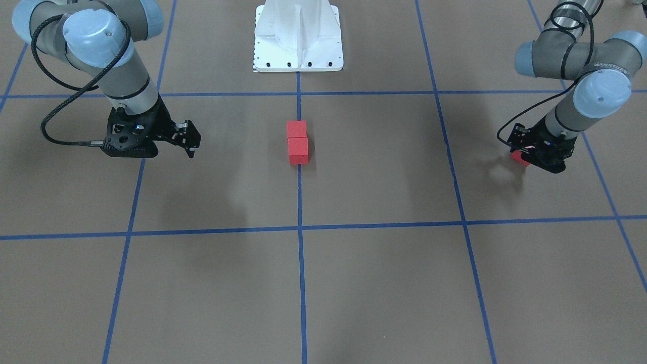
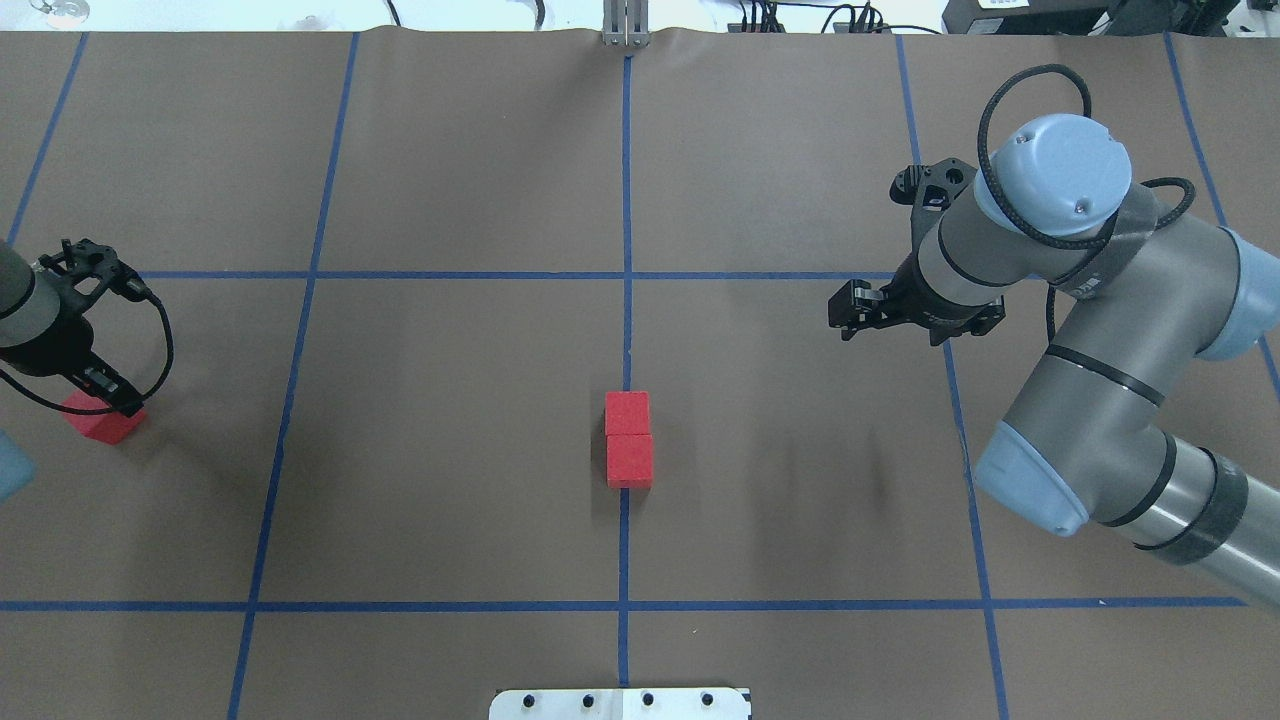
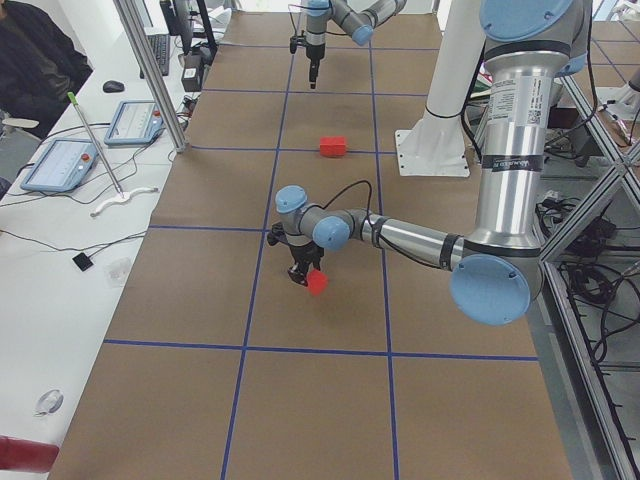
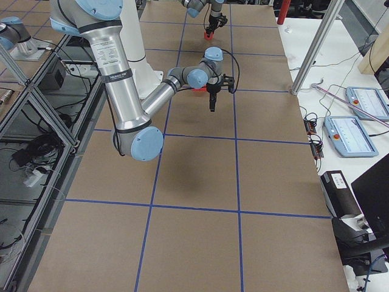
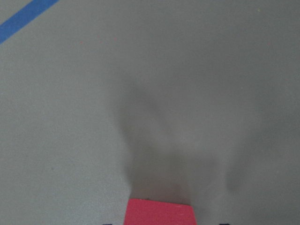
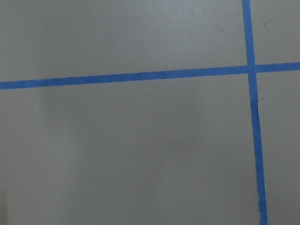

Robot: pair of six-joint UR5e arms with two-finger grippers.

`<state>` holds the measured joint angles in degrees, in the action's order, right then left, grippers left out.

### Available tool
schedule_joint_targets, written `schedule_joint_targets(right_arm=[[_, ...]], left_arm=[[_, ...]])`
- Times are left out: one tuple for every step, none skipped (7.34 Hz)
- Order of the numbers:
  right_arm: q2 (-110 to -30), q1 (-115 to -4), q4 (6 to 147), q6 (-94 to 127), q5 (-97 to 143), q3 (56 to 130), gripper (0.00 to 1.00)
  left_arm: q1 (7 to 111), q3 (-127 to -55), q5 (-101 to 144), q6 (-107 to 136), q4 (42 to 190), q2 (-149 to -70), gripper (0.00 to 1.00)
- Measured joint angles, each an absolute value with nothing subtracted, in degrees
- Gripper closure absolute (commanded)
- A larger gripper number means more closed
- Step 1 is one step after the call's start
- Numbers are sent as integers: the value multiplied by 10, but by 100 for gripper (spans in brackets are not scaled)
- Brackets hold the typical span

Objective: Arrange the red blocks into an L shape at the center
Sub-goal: 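Lift the red cube with the left gripper and carry it toward the center pair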

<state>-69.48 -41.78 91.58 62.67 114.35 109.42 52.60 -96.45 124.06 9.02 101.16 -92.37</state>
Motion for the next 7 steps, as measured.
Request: schedule_joint_targets(right_arm=[[-695, -418, 916, 627, 1143, 1094, 1], [-695, -418, 916, 627, 1143, 1094, 1], [-695, -418, 916, 627, 1143, 1094, 1], [-694, -418, 916, 627, 1144, 1095, 1], [-694, -419, 916, 626, 1144, 1095, 1], [-694, -420, 916, 624, 1144, 1094, 1], [-695, -422, 916, 622, 1144, 1093, 1]], left_arm=[[531, -965, 1241, 91, 1008, -931, 100], [542, -970, 1241, 91, 994, -942, 100], [556, -986, 1241, 94, 951, -961, 100], [565, -1014, 1240, 111, 888, -987, 100], [568, -1045, 1241, 169, 842, -1006, 100], [567, -1070, 1243, 260, 820, -1015, 100], [564, -1087, 1261, 377, 812, -1021, 100]])
